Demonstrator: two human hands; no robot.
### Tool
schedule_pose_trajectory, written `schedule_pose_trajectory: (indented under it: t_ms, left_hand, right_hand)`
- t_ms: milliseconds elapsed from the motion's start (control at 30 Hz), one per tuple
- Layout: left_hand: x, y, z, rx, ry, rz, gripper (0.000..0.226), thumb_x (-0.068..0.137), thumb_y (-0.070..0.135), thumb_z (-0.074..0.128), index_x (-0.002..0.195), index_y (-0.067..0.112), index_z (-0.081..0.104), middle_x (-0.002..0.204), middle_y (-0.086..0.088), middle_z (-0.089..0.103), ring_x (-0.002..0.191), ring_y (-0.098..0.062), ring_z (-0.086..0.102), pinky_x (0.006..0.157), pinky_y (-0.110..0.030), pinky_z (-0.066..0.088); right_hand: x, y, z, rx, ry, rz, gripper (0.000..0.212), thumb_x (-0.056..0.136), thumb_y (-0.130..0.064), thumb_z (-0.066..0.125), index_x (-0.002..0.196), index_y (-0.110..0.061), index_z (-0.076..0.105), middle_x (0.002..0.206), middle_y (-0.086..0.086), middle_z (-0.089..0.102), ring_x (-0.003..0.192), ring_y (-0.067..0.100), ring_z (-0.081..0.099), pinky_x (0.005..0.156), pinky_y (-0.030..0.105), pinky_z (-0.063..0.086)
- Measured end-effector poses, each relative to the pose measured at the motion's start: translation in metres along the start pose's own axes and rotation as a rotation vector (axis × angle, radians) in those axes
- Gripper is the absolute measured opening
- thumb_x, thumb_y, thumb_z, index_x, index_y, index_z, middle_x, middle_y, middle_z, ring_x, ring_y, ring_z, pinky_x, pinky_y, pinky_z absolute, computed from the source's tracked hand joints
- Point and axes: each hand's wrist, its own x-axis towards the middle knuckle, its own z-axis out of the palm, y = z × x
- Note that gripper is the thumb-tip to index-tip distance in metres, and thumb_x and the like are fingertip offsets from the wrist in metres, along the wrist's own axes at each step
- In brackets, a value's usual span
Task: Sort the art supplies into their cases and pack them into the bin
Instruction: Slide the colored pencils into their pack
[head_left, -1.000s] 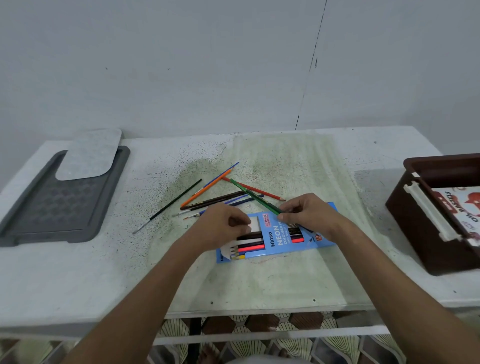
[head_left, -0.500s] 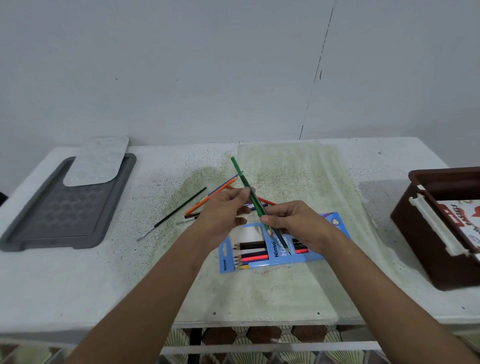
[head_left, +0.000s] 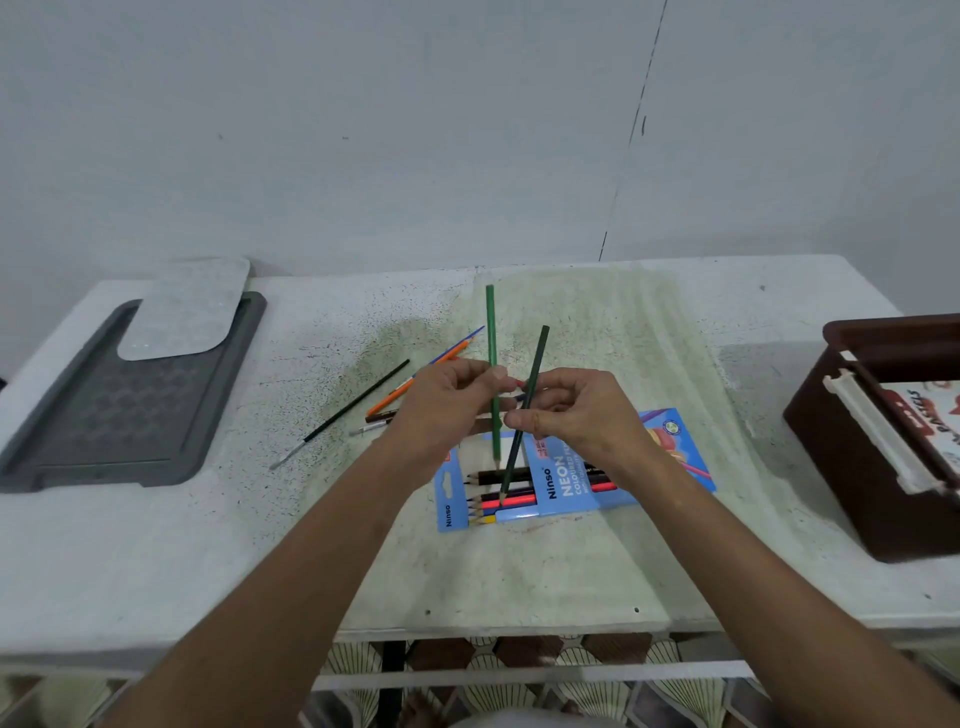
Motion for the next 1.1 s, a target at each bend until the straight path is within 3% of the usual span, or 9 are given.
schedule_pose_trajectory:
  t_ms: [133,300,433,567,667,767,900,1100]
  left_hand:
    - [-0.002,-0.001,0.002,0.284,-0.013,0.087,0.013,0.091,0.019,0.063,0.098,0.012,0.073,0.086,-0.004,0.075,0.079,-0.020,0.072,0.070,-0.037,0.060]
    - [-0.004,-0.010,0.000,0.263,-0.051,-0.044,0.017,0.091,0.018,0.063,0.104,0.012,0.072,0.088,-0.007,0.074,0.080,-0.022,0.072,0.072,-0.036,0.060]
    - [-0.007,-0.012,-0.001,0.226,-0.131,-0.070,0.012,0.090,0.015,0.064,0.098,0.013,0.072,0.079,-0.005,0.074,0.072,-0.021,0.070,0.065,-0.028,0.057]
    - [-0.008,-0.012,-0.010,0.291,-0.116,-0.091,0.009,0.089,0.012,0.065,0.094,0.010,0.072,0.076,-0.009,0.071,0.067,-0.018,0.067,0.066,-0.032,0.058]
    - [-0.012,-0.012,-0.030,0.779,-0.068,0.046,0.012,0.090,0.019,0.064,0.095,0.013,0.073,0.075,-0.002,0.071,0.064,-0.011,0.065,0.061,-0.022,0.053]
    - [-0.020,-0.012,-0.051,1.098,-0.105,0.120,0.014,0.091,0.022,0.062,0.097,0.015,0.073,0.084,-0.001,0.069,0.075,-0.015,0.061,0.062,-0.022,0.042]
    - [-0.025,-0.017,-0.075,1.355,-0.193,0.144,0.017,0.093,0.022,0.058,0.100,0.016,0.072,0.094,-0.002,0.066,0.090,-0.019,0.057,0.081,-0.033,0.045]
    - [-0.019,-0.025,-0.066,1.581,-0.181,0.160,0.022,0.097,0.021,0.046,0.104,0.019,0.067,0.097,-0.001,0.052,0.087,-0.018,0.056,0.072,-0.034,0.048]
  right_hand:
    - [0.001,0.004,0.000,0.029,-0.054,-0.013,0.022,0.071,-0.003,0.079,0.092,-0.002,0.071,0.069,0.007,0.072,0.058,0.013,0.068,0.059,0.022,0.054]
    - [0.002,0.009,-0.004,0.247,0.012,0.103,0.029,0.080,-0.001,0.070,0.108,0.004,0.067,0.089,0.017,0.073,0.077,0.019,0.072,0.069,0.022,0.057]
    - [-0.001,0.011,-0.004,0.343,0.003,0.125,0.022,0.080,0.000,0.069,0.103,-0.001,0.070,0.085,0.012,0.074,0.078,0.019,0.072,0.070,0.022,0.057]
    - [-0.003,0.014,-0.008,0.018,-0.003,0.073,0.030,0.077,-0.015,0.076,0.104,-0.004,0.071,0.088,0.009,0.073,0.077,0.014,0.070,0.069,0.021,0.055]
    - [-0.007,0.022,-0.024,-0.426,-0.067,0.050,0.055,0.067,-0.036,0.083,0.116,-0.015,0.067,0.099,-0.009,0.064,0.093,0.009,0.060,0.074,0.016,0.046]
    - [-0.012,0.030,-0.036,-0.733,-0.206,0.016,0.085,0.057,-0.044,0.088,0.131,-0.018,0.055,0.127,-0.005,0.049,0.121,0.012,0.040,0.096,0.021,0.033]
    - [-0.012,0.035,-0.037,-0.833,-0.295,-0.036,0.103,0.051,-0.049,0.089,0.138,-0.019,0.045,0.133,-0.009,0.040,0.123,0.010,0.028,0.100,0.020,0.025]
    - [-0.011,0.037,-0.036,-0.896,-0.324,-0.109,0.106,0.048,-0.059,0.086,0.138,-0.022,0.045,0.128,-0.012,0.041,0.116,0.007,0.026,0.101,0.025,0.028]
